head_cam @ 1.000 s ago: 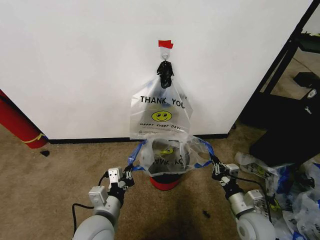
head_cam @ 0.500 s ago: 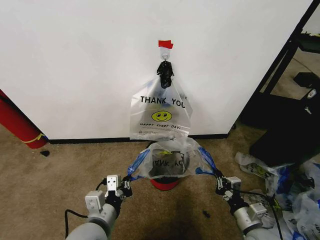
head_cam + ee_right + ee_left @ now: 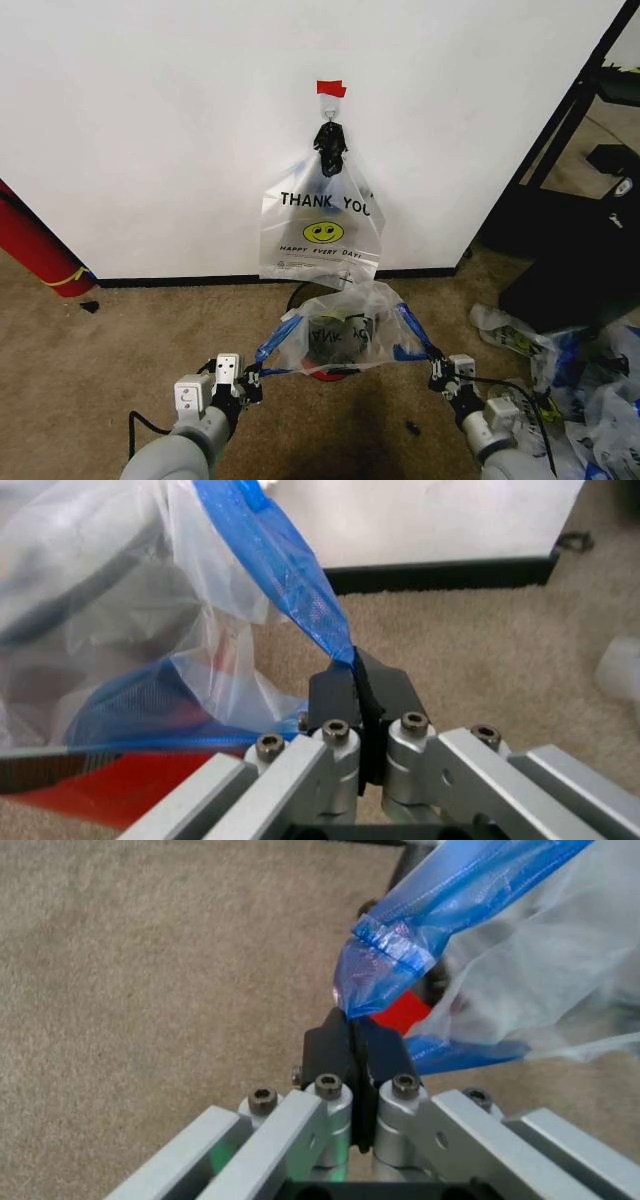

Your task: Pick up the garbage bag from the wall and place it over the trash bin.

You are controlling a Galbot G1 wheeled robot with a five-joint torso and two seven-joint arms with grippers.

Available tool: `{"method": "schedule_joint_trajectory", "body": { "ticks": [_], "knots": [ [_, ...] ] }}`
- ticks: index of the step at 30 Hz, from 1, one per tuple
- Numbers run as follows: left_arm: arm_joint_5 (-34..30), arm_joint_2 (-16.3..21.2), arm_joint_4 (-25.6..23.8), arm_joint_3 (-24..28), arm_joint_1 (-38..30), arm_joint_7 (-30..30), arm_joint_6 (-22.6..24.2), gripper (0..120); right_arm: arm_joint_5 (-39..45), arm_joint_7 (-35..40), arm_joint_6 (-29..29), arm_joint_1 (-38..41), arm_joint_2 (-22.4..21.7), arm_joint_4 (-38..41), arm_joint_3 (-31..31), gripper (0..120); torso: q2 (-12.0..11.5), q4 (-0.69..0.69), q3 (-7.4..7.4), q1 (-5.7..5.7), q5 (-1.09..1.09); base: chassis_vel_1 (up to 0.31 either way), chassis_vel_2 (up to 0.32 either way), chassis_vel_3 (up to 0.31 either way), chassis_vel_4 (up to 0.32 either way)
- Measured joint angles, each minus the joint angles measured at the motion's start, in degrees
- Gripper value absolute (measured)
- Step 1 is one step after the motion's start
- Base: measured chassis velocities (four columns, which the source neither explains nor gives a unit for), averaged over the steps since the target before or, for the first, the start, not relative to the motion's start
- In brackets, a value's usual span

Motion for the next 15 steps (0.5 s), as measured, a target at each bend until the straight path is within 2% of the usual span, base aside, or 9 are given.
{"method": "schedule_joint_trajectory", "body": {
  "ticks": [15],
  "knots": [
    [-0.9,-3.4,7.3,1.2,-4.7,1.4,0.1,0,7.1,2.4,-7.3,9.9,-1.7,-6.8,-6.7,0,0.0,0.0,0.0,0.0,0.01,0.0,0.0,0.0,0.0]
  ]
}}
